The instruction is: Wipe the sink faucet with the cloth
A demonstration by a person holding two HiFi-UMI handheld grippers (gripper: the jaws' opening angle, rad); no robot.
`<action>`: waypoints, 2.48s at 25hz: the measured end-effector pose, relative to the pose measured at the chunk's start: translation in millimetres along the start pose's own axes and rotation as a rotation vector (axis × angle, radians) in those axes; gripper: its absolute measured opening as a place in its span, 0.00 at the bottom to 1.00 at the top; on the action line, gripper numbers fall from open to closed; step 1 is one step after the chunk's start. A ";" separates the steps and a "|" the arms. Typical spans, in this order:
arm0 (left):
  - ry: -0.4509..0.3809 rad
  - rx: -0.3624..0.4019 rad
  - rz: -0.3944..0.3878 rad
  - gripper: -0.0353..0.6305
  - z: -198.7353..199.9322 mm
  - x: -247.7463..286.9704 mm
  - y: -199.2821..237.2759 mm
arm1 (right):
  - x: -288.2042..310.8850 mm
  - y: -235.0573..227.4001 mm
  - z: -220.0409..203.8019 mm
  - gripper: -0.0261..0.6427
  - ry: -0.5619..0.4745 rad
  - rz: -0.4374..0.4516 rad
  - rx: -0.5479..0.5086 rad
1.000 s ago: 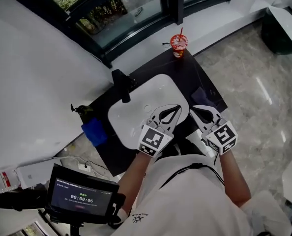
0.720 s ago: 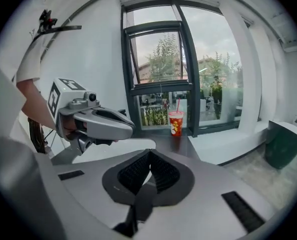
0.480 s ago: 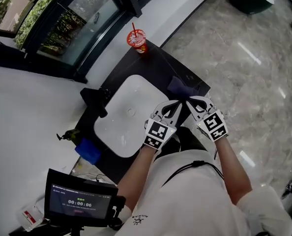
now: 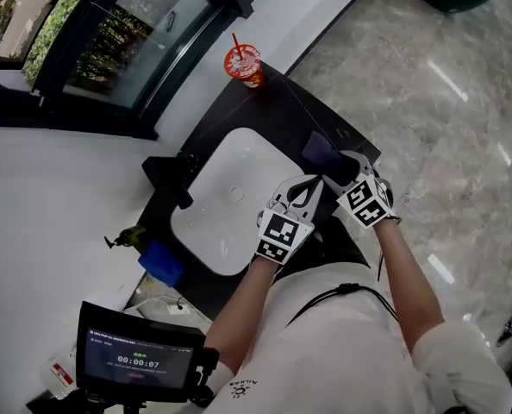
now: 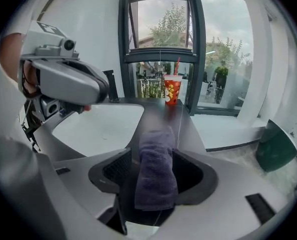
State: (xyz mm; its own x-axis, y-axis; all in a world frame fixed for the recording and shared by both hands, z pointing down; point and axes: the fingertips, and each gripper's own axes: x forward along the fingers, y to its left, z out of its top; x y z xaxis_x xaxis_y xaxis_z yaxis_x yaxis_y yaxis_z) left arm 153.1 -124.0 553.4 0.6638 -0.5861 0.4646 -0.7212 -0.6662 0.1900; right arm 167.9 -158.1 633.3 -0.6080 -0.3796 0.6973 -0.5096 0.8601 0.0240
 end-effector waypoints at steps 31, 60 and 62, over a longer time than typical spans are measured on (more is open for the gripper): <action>-0.125 -0.101 0.314 0.04 11.6 -98.1 54.8 | 3.4 30.9 80.6 0.23 -0.074 0.212 -0.182; -0.293 -0.322 0.900 0.04 -46.6 -311.2 107.3 | 155.0 180.2 351.6 0.23 -0.235 0.382 -0.935; -0.291 -0.322 0.897 0.04 -47.6 -309.9 108.2 | 161.9 182.5 352.8 0.23 -0.225 0.360 -0.982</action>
State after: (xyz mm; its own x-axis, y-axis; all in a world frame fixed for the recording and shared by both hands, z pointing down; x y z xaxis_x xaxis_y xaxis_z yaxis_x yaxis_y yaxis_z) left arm -140.1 7.4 471.1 -0.1614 -0.9304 0.3292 -0.9704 0.2102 0.1185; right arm -238.4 -182.9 497.8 -0.7746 -0.0163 0.6323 0.3745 0.7938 0.4792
